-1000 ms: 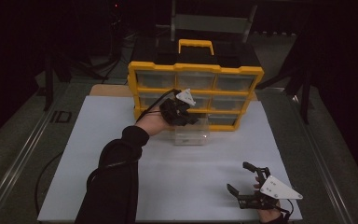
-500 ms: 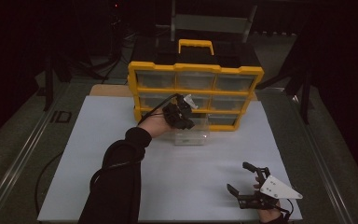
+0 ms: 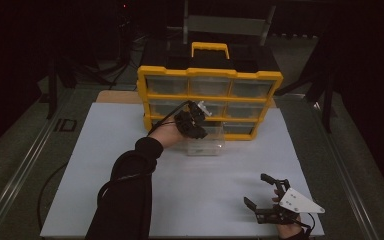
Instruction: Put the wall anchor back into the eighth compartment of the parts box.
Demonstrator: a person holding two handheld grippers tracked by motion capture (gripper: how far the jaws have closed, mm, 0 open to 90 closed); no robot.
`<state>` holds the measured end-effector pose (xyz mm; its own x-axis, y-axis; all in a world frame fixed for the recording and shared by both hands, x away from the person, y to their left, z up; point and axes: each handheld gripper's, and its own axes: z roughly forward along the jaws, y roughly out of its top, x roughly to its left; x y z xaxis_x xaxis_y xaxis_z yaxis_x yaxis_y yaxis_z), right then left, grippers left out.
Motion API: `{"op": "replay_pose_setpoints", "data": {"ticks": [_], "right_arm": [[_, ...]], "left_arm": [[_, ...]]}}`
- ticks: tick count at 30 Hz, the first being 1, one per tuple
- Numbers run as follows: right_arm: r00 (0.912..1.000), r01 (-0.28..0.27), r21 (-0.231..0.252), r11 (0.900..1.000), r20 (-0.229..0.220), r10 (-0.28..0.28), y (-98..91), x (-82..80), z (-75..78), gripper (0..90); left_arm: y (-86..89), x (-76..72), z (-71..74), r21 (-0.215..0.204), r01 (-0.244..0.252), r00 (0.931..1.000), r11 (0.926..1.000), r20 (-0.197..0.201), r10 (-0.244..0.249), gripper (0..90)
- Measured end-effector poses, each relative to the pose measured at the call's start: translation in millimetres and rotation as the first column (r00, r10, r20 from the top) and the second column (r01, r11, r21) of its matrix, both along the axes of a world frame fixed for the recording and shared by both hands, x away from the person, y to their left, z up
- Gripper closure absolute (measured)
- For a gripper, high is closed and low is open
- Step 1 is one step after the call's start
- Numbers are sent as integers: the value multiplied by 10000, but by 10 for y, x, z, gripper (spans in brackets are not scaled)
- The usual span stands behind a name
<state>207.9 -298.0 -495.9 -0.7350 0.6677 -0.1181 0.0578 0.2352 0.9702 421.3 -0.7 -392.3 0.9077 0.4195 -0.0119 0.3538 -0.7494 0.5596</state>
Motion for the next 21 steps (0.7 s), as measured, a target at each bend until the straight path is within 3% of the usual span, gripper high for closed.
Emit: {"op": "replay_pose_setpoints", "data": {"ticks": [2,4,8,9,10,15,18,19,21], "right_arm": [[10000,5,0,10000,-1,-5,-1,0,1,81],[10000,16,0,10000,-4,-16,-1,-1,2,81],[10000,37,4,10000,-3,-37,2,-5,7,82],[10000,43,-6,10000,1,-43,2,-5,8,82],[10000,43,-6,10000,1,-43,2,-5,8,82],[10000,66,-33,10000,13,-66,2,-5,10,81],[10000,71,-39,10000,18,-71,3,-5,10,81],[10000,86,-46,10000,18,-86,4,-5,11,81],[10000,82,-58,9999,39,-82,3,-4,12,82]], "left_arm": [[13,-1,18,-178,-95,9999,9998,-54,94,718],[28,-9,38,-326,-153,9999,9994,-52,152,580],[65,-44,72,-557,-81,9999,9984,124,88,486],[79,-54,84,-639,-77,9999,9979,125,85,402],[89,-66,92,-675,-83,9998,9977,182,95,402],[159,-113,114,-545,-345,9990,9979,248,359,125],[208,-153,105,-504,-464,9985,9977,267,477,76],[235,-158,102,-650,-284,9996,9975,29,287,0],[278,-182,107,-712,-337,9994,9969,97,344,0]]}}
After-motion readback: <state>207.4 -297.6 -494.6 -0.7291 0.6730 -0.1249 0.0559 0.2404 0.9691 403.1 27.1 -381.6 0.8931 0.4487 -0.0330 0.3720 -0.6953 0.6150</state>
